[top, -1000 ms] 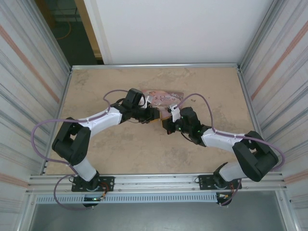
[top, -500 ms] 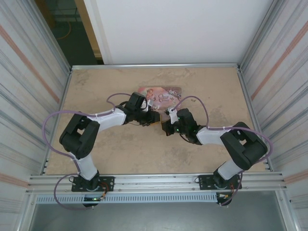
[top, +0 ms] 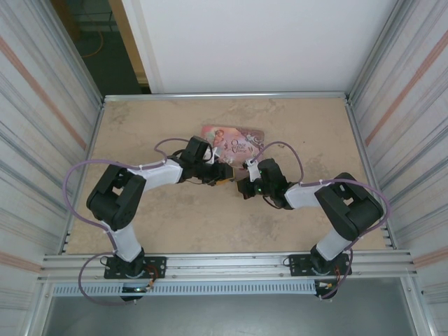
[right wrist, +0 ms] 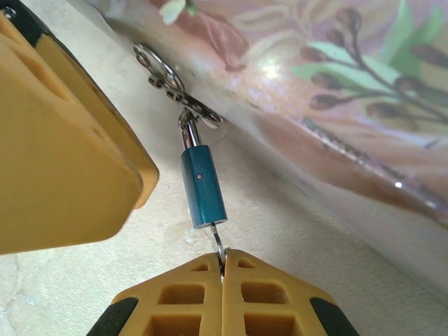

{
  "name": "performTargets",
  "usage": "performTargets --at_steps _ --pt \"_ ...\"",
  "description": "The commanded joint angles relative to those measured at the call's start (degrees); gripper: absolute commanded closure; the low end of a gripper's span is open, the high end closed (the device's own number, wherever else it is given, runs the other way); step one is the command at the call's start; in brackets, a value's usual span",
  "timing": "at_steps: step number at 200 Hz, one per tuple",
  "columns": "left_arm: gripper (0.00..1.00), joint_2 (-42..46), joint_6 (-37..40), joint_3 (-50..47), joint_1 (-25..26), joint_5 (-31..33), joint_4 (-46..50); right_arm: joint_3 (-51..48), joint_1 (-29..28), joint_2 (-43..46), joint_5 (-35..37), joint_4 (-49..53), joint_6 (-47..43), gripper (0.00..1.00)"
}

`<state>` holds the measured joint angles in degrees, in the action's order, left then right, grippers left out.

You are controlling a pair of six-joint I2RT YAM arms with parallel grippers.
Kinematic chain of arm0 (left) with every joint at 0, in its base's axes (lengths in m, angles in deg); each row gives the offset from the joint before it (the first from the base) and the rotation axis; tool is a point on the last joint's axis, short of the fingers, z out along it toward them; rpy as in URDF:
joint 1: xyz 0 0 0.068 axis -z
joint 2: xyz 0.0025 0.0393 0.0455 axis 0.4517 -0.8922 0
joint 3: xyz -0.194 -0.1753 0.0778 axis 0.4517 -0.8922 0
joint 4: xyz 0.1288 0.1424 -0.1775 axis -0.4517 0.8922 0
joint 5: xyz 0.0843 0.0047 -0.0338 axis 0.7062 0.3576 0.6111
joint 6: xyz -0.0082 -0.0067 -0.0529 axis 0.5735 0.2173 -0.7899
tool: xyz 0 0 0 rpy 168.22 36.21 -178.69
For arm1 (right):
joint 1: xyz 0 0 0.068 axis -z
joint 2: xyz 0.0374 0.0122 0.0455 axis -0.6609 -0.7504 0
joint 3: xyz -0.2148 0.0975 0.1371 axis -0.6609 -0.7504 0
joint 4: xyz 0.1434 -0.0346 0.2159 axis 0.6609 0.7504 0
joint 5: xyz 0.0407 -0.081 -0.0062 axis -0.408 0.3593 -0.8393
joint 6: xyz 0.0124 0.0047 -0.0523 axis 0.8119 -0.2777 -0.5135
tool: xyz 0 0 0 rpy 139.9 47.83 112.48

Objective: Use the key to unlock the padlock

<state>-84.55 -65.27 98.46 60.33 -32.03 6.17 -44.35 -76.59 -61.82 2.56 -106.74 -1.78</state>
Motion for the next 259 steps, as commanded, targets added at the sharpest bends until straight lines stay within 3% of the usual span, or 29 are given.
performTargets --at_steps 1,71,172,259 --pt "0.56 1.8 0.8 -1.0 -0.4 -1.1 -0.2 -0.5 0.2 -0.6 -1.2 -0.1 1.1 1.00" --pt "0.47 14.3 2.8 -7.9 -1.6 2.9 -2.3 -0.6 0.2 0.1 -1.8 1.4 1.8 1.00" --pt "0.37 38.6 8.6 -17.5 -2.1 16.7 1.8 1.4 0.2 1.7 -3.2 6.1 3.1 1.00" --pt "0.13 57.6 11.1 -23.8 -2.2 26.8 10.8 3.9 0.2 3.4 -4.4 11.2 5.5 1.00"
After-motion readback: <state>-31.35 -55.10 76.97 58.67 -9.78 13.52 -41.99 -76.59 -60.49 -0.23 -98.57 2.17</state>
